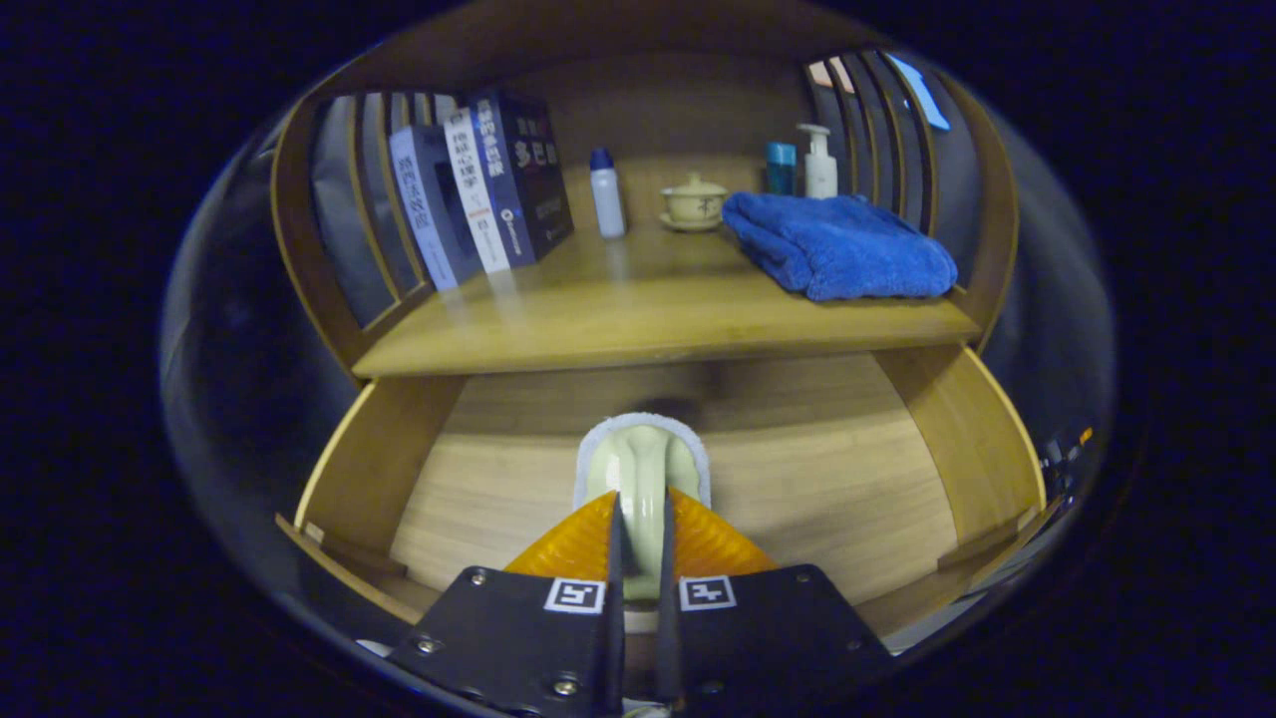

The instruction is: Pull open the drawer, take out the items inside it, and place them on the countertop above the cabinet.

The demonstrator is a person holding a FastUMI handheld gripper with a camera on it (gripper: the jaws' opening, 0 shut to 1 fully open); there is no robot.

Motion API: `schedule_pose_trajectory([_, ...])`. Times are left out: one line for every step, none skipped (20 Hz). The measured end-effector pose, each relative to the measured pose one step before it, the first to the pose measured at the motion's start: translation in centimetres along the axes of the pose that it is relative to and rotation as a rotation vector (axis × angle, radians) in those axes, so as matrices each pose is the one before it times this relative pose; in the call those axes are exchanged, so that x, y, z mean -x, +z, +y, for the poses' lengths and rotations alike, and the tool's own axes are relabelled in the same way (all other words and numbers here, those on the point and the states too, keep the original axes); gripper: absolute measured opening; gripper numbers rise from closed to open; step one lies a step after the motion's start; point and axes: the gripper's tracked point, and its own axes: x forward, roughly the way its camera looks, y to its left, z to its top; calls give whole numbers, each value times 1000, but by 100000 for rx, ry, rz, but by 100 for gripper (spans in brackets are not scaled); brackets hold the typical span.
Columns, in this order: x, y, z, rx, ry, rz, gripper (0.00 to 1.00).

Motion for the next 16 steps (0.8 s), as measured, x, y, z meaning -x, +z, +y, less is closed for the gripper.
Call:
schedule_pose_trajectory([749, 484, 441, -1141, 2195, -4319, 13])
schedule_pose_trajectory([668, 886, 259, -1591, 2037, -5049, 13])
schedule_pose_trajectory([746, 838, 196, -886, 1282, -5261, 13])
schedule_pose_trajectory([781, 844, -47, 407, 206, -5464, 13])
schedule_pose_trajectory([861, 747, -92, 1526, 337, -4482, 13])
schedule_pose_trajectory([732, 559, 299, 1143, 1042, -3953, 13])
schedule_pose_trajectory([855, 352, 481, 137, 1405, -3979, 13])
schedule_pose_trajectory([821, 239, 216, 531, 564, -3629, 13])
schedule_pose_trajectory([610, 404, -186, 1244, 205, -4052, 13])
schedule_pose_trajectory([769, 691, 33, 1650, -60, -4794, 13])
schedule_pose_trajectory([688, 703, 91, 1362, -70, -4866, 13])
schedule_pose_trajectory([905, 839, 143, 540, -120, -4315, 13])
schedule_pose_trajectory([691, 865, 200, -270, -437, -3500, 13])
schedule_pose_trajectory([560, 660, -7, -639, -498, -2335, 13])
schedule_pose_trajectory([378, 759, -26, -715, 96, -1763, 13])
schedule_pose_trajectory([188, 720, -51, -543, -133, -1249, 13])
